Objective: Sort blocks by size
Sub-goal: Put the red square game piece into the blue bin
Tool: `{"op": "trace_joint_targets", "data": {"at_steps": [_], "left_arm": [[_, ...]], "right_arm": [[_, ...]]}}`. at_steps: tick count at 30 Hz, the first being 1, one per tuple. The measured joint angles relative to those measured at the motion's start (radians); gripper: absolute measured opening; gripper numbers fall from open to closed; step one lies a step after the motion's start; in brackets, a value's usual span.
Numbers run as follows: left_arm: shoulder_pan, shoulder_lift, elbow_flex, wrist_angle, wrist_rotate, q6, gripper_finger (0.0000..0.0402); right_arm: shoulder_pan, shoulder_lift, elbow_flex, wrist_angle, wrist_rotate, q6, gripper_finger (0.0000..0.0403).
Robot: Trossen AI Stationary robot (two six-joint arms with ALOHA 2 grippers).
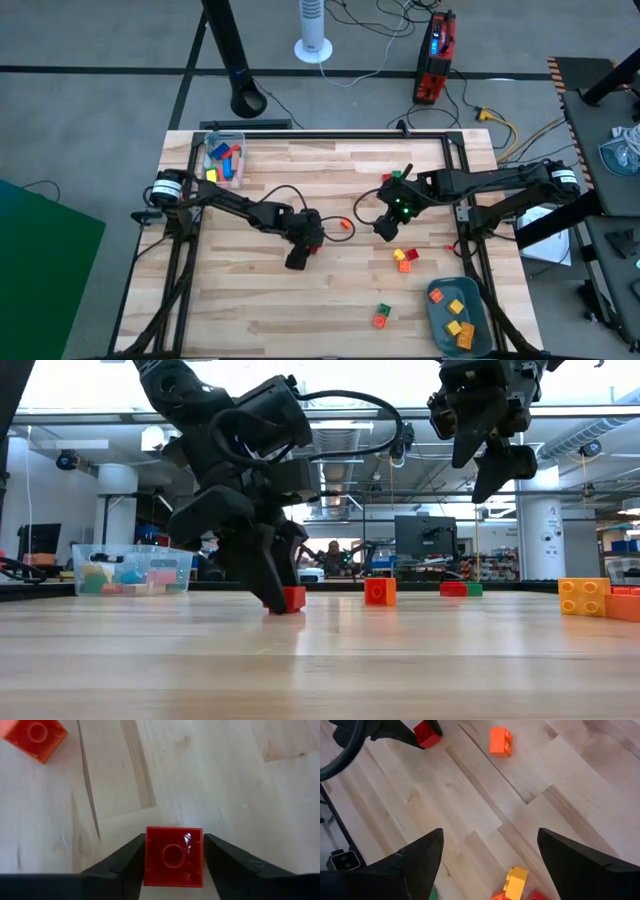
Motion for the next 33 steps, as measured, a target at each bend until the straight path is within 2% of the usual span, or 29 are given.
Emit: {"op": "trace_joint_targets", "data": {"at_steps": [5,9,13,17,22,26,33], "left_arm": [[0.0,0.0,0.001,-0.006,0.005,0.003,0.012],[0.002,-0.018,0.006,-0.063,0.01,0.003,0.012],[0.018,-0.1,0.035,-0.171,-0.001,-0.018,0.012],[0.048,-0.235,0.062,-0.164,-0.019,-0.101,0.012],[0.063,-0.364,0.11,-0.154,-0.134,-0.159,0.0127],[0.062,-0.394,0.151,-0.156,-0.176,-0.159,0.013],[0.059,-0.392,0.175,-0.173,-0.174,-0.16,0.0131]], "right_arm": [[0.0,0.0,0.0,0.0,0.008,-0.019,0.0305],[-0.002,0.0,0.0,0.004,0.027,0.009,0.0304],[-0.006,-0.002,0.0,0.034,-0.05,0.206,0.0308],[-0.005,0.001,0.0,0.218,-0.105,0.395,0.0308],[-0.024,0.061,0.0,0.528,-0.061,0.506,0.0302],[-0.049,0.15,0.028,0.689,-0.043,0.5,0.0303],[-0.052,0.302,0.174,0.698,-0.051,0.397,0.0306]]}}
